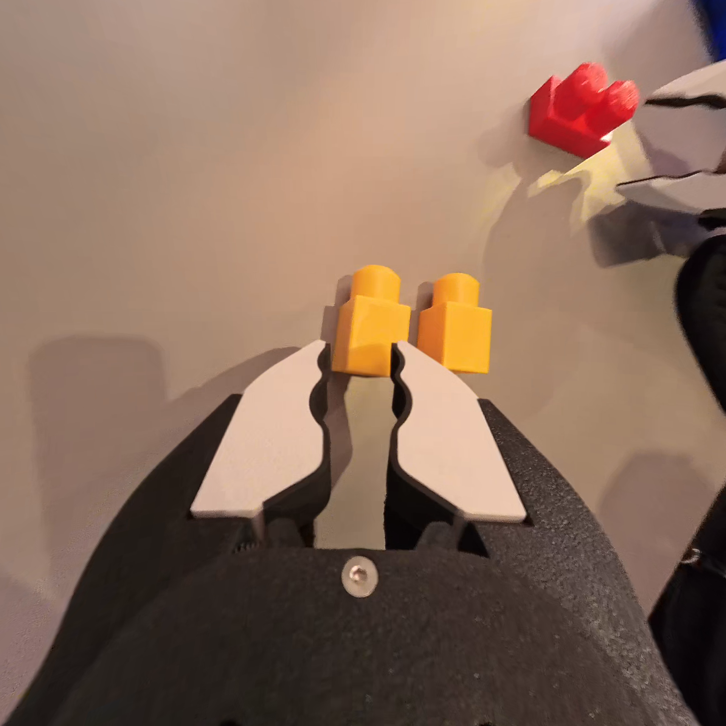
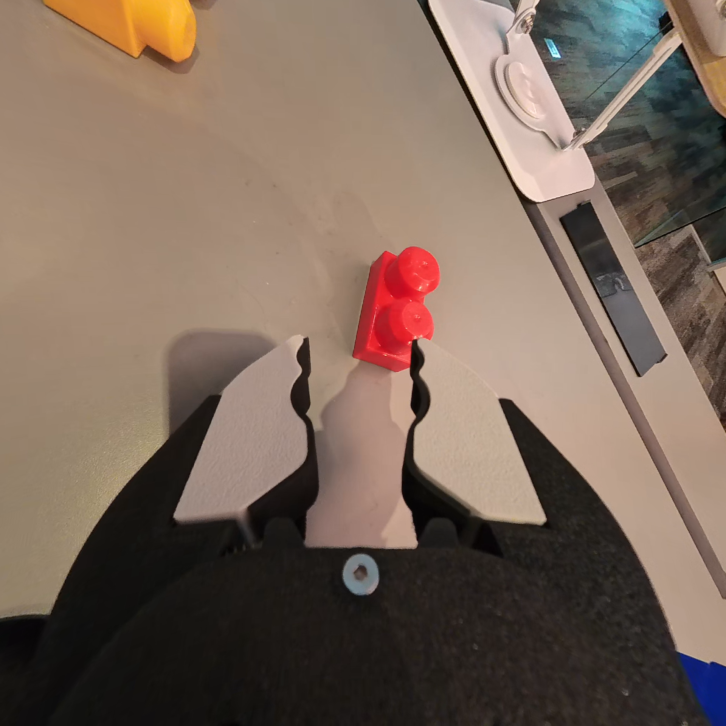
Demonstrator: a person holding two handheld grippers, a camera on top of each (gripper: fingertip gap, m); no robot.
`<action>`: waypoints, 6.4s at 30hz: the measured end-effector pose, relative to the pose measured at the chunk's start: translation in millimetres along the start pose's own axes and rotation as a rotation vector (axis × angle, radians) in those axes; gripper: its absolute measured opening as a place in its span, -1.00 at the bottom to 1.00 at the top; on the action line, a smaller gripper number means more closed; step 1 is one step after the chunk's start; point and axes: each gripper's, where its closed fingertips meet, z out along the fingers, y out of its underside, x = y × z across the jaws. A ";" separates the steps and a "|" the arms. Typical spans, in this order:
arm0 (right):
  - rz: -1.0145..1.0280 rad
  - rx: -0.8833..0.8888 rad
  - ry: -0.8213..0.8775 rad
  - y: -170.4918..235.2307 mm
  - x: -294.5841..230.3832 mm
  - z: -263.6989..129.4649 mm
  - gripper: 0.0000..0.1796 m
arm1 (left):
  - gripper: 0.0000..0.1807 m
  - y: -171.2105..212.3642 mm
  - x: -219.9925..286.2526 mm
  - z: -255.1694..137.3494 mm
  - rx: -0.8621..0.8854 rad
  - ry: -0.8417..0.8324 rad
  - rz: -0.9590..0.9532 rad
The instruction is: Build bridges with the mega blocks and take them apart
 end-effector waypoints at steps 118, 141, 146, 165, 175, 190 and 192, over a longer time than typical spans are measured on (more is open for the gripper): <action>-0.073 -0.075 -0.005 11.6 -6.9 3.7 -0.47 | -0.05 21.8 42.4 53.7 -0.288 -0.247 0.219; -0.054 -0.054 -0.006 9.2 -6.0 3.4 -0.47 | -0.17 1.2 49.7 25.9 0.041 -0.116 0.191; -0.027 0.000 0.047 2.5 5.2 -0.1 -0.48 | -0.17 -31.3 61.3 0.6 0.350 -0.069 0.194; 0.291 -0.003 0.001 -10.8 30.9 30.8 -0.64 | -0.17 -59.5 101.4 -69.7 0.899 0.030 0.383; 0.513 0.022 -0.093 -6.3 25.2 40.5 -0.64 | -0.17 -57.0 113.0 -80.7 0.963 0.111 0.390; 0.415 -0.043 -0.108 -1.6 16.5 45.0 -0.63 | -0.17 -53.9 117.1 -76.6 0.935 0.100 0.410; 0.413 -0.033 -0.097 -3.7 18.1 42.8 -0.63 | -0.17 -53.7 116.4 -77.3 0.939 0.093 0.410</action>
